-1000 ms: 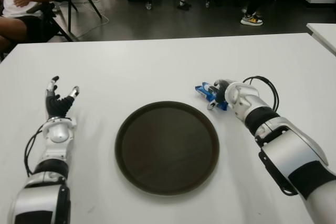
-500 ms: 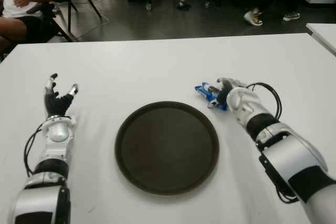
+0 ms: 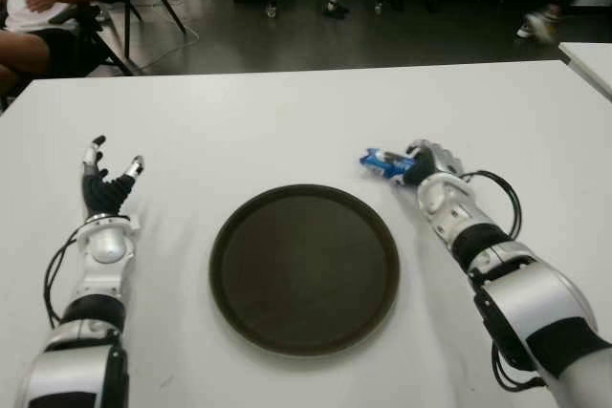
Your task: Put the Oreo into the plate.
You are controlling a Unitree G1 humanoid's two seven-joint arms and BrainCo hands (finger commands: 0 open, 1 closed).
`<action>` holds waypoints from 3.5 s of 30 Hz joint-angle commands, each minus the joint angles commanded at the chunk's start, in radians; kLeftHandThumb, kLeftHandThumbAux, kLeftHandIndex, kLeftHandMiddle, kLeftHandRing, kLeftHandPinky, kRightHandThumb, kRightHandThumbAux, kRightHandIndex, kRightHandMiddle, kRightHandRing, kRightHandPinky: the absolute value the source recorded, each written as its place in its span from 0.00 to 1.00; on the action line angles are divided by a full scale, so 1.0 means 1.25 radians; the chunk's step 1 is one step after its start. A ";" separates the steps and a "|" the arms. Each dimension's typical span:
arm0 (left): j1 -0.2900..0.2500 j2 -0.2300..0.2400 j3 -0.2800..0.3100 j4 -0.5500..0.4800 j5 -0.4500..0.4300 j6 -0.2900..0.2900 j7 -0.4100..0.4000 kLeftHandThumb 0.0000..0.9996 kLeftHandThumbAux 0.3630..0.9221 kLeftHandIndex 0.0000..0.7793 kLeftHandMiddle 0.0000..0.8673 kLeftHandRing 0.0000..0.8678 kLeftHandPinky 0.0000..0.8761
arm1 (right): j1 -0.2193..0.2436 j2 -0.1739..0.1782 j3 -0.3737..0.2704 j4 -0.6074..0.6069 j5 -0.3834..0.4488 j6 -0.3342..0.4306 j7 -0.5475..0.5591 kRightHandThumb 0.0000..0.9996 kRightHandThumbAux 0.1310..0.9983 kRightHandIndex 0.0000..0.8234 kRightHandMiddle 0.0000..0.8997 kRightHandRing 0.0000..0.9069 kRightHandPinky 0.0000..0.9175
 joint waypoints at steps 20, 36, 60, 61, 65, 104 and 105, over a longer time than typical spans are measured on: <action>0.011 -0.007 0.006 -0.018 -0.019 -0.009 -0.034 0.00 0.56 0.00 0.00 0.00 0.00 | 0.011 0.005 -0.045 -0.003 0.031 -0.056 -0.036 0.70 0.68 0.53 0.89 0.88 0.86; 0.005 0.002 0.003 -0.002 -0.010 -0.004 -0.039 0.00 0.55 0.00 0.00 0.00 0.00 | 0.009 0.002 -0.052 0.002 0.039 -0.074 -0.026 0.70 0.68 0.53 0.88 0.88 0.86; -0.006 0.006 0.021 0.017 -0.021 -0.004 -0.058 0.00 0.60 0.00 0.00 0.00 0.00 | 0.007 -0.001 -0.141 -0.023 0.134 -0.172 0.002 0.70 0.69 0.53 0.90 0.89 0.87; -0.007 0.005 0.021 0.019 -0.021 -0.004 -0.057 0.00 0.60 0.00 0.00 0.00 0.00 | 0.004 -0.001 -0.150 -0.032 0.145 -0.175 0.009 0.70 0.69 0.53 0.90 0.89 0.87; -0.015 0.004 0.023 0.029 -0.021 -0.003 -0.053 0.00 0.60 0.00 0.00 0.00 0.00 | 0.054 -0.001 -0.216 -0.169 0.239 -0.224 0.090 0.70 0.69 0.53 0.90 0.89 0.87; -0.020 0.006 0.024 0.038 -0.026 -0.004 -0.064 0.00 0.59 0.00 0.00 0.00 0.00 | 0.254 0.062 -0.271 -0.581 0.434 -0.293 0.452 0.71 0.67 0.54 0.91 0.90 0.89; -0.020 0.004 0.024 0.040 -0.026 -0.004 -0.062 0.00 0.59 0.00 0.00 0.00 0.00 | 0.255 0.063 -0.267 -0.582 0.430 -0.294 0.452 0.71 0.67 0.54 0.91 0.90 0.89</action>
